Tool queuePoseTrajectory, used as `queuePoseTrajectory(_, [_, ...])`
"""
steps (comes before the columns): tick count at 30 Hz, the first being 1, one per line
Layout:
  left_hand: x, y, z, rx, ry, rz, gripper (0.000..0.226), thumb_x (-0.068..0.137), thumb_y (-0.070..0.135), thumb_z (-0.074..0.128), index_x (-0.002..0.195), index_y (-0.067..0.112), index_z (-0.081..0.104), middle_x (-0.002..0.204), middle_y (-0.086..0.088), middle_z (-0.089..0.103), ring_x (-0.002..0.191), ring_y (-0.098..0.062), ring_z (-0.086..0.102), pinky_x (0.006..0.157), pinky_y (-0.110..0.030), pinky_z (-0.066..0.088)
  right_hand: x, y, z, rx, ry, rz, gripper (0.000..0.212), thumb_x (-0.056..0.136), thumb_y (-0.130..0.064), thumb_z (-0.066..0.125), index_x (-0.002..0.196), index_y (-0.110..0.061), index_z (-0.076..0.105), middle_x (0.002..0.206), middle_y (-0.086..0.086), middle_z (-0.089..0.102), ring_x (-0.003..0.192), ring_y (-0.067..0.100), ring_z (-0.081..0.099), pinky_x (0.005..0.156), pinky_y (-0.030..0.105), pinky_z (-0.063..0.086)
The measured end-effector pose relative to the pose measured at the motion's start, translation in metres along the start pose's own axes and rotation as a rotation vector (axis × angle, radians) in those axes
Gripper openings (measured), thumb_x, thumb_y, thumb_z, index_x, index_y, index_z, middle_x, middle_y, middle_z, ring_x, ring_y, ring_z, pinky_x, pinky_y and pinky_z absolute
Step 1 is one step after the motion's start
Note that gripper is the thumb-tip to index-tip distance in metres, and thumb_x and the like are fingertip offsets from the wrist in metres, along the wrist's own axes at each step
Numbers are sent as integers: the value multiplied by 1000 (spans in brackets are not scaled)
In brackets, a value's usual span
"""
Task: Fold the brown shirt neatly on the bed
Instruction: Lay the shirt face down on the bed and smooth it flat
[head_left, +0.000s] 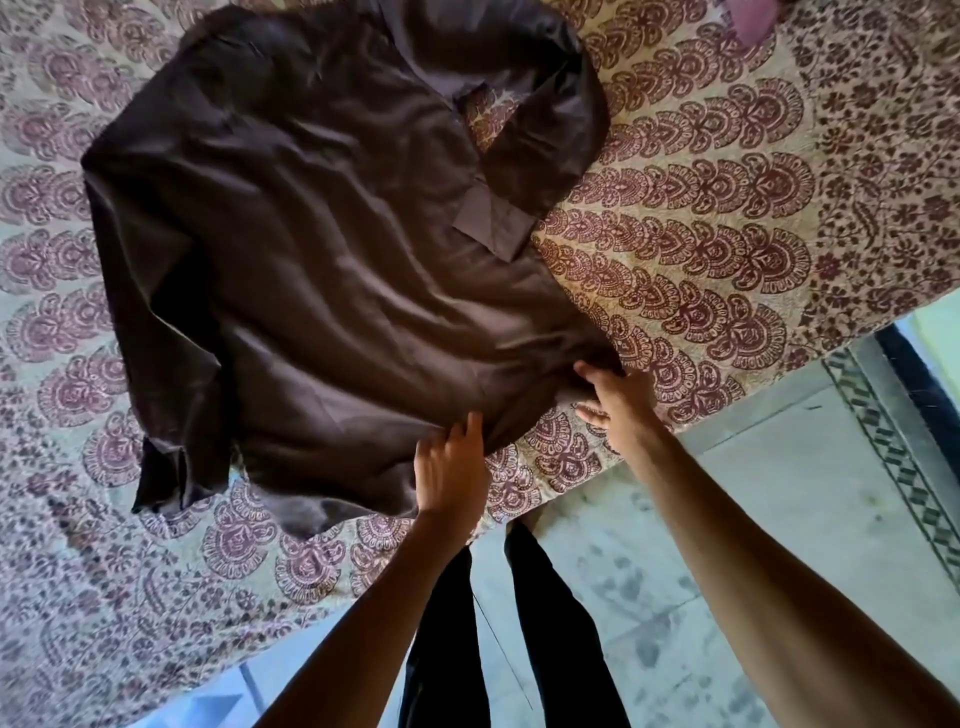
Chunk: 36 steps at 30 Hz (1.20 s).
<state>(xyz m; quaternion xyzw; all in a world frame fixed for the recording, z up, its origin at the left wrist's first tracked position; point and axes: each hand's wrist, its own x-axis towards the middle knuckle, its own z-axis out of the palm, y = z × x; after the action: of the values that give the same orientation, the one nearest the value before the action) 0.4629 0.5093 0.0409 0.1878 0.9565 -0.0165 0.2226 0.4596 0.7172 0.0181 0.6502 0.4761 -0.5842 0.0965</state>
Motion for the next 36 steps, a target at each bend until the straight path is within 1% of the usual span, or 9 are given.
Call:
queuePoseTrajectory(2, [0,0,2,36,-47,66,37,53,8,69,86,21,61,65,-2,65,58,-24,66,54,-31,51,1,7,-2,-31,79,-40,32,83,-10,75,110,-2,62,99,16,67,62,21,65,48,29,55])
queuePoseTrajectory(6, [-1,-2,13,132,-130,179,28,54,23,81,76,22,63,65,2,66,57,-19,67,48,-24,48,1,17,-10,-124,189,-147,23,85,-20,72,102,-6,67,94,13,67,72,28,68,65,41,61])
queuePoseTrajectory(11, [-6,-6,15,-51,-408,199,20,88,15,49,104,21,59,106,-6,68,101,-31,66,79,-33,49,69,57,-23,-395,286,-272,47,66,-61,55,82,-17,65,84,8,73,77,33,71,68,52,60])
queuePoseTrajectory(16, [-13,-6,31,-193,-127,188,42,74,23,49,116,26,52,113,1,56,106,-24,56,81,-37,48,1,28,-20,-512,333,-375,26,86,-30,63,104,-11,63,101,12,72,95,31,67,81,40,53])
queuePoseTrajectory(20, [-17,-1,44,-106,-224,279,51,79,44,55,126,26,47,122,-1,49,110,-25,52,78,-40,52,7,31,-23,-599,370,-613,18,88,-32,63,99,-18,63,100,6,68,92,25,61,67,29,42])
queuePoseTrajectory(23, [-18,5,50,26,-209,340,53,68,49,67,111,21,56,102,-3,58,86,-25,60,59,-35,52,19,26,-27,-681,391,-605,8,88,-25,60,89,-22,68,96,3,69,86,20,63,63,26,43])
queuePoseTrajectory(26, [-16,10,51,87,-168,359,38,57,23,78,90,19,60,81,-4,60,67,-25,64,45,-31,49,23,23,-31,-738,382,-591,12,86,-19,58,88,-20,69,91,2,71,80,20,66,64,30,54])
queuePoseTrajectory(30, [-9,12,41,-183,-317,254,16,81,20,54,96,17,53,98,-8,63,92,-37,63,73,-41,49,27,19,-34,-764,376,-605,14,88,-15,55,89,-14,69,89,5,71,78,23,66,62,28,47])
queuePoseTrajectory(36, [0,3,26,-240,-469,311,24,87,30,47,103,23,62,110,-1,67,104,-27,63,86,-36,50,22,18,-29,-861,409,-756,18,83,-7,56,100,-11,59,100,10,65,92,29,60,73,37,46])
